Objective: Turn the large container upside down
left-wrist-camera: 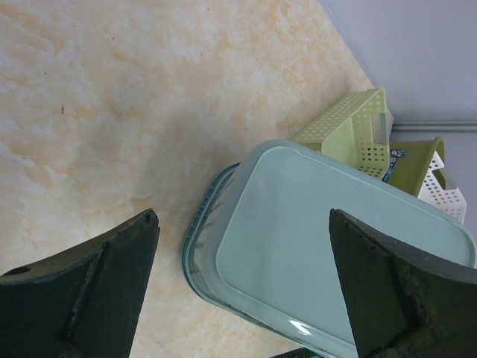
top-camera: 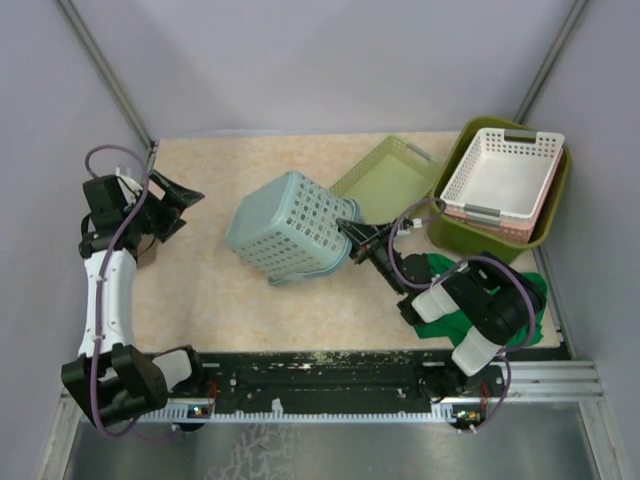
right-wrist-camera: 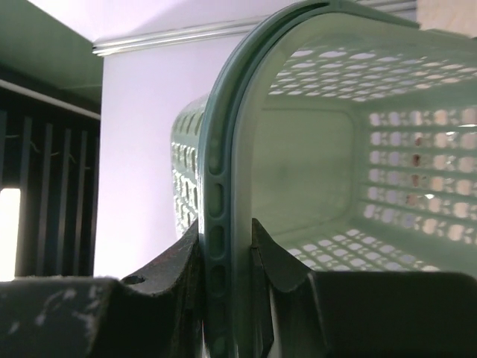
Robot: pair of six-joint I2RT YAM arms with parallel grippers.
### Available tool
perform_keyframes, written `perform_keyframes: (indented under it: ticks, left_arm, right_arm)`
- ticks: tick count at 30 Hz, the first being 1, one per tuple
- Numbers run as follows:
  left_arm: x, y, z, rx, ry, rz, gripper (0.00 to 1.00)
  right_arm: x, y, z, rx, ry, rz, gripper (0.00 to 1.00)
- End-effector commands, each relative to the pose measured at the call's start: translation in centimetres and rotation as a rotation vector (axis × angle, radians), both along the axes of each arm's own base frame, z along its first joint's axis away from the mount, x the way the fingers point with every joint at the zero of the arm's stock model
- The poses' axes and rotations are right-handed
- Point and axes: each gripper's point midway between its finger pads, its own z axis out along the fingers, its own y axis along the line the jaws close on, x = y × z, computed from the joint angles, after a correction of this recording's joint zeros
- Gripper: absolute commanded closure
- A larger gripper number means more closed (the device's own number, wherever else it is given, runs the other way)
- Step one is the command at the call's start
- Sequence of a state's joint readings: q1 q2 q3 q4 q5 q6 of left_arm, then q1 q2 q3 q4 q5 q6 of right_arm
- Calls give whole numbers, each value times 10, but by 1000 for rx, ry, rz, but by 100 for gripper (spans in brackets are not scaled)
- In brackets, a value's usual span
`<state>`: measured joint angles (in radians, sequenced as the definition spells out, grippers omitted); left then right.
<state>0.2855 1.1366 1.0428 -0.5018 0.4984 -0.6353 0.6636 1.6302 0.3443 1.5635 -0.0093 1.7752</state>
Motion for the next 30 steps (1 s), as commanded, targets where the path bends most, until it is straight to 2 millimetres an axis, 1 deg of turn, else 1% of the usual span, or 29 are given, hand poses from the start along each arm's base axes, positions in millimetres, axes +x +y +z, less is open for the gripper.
perform_keyframes:
  ticks: [1, 6, 10, 13, 14, 18, 19, 22, 26, 28, 29, 30]
  left_arm:
    - [-2, -8, -2, -11, -22, -40, 0]
    - [0, -15, -1, -35, -39, -70, 0]
    - [1, -18, 3, -35, -53, -86, 0]
    - [2, -22, 2, -45, -58, -111, 1]
    - [3, -23, 2, -47, -60, -117, 0]
    - [5, -22, 5, -27, -78, -132, 0]
    - [6, -22, 6, -21, -77, -133, 0]
    - [9, -20, 8, -9, -69, -135, 0]
    - [9, -21, 9, -7, -70, -137, 0]
    - [9, -22, 9, -10, -70, -139, 0]
    - [9, -22, 10, -9, -72, -141, 0]
    - [9, -23, 11, -8, -77, -147, 0]
  right_arm:
    - [-21, -18, 17, 46, -99, -25, 100]
    - [-28, -28, 8, 31, -75, -46, 100]
    - [-31, -32, -1, 36, -32, -38, 100]
    - [-33, -34, -6, 35, -11, -39, 93]
    - [-33, -34, -7, 32, -8, -36, 90]
    - [-34, -32, -8, 28, -10, -25, 72]
    - [-34, -32, -8, 27, -8, -25, 66]
    - [-35, -36, -13, 29, 14, -35, 52]
    - [-38, -39, -16, 22, 25, -41, 42]
    - [-39, -39, -22, -3, 47, -33, 39]
    - [-40, -37, -28, -25, 73, -22, 30]
    - [-41, -35, -35, -46, 112, -9, 13]
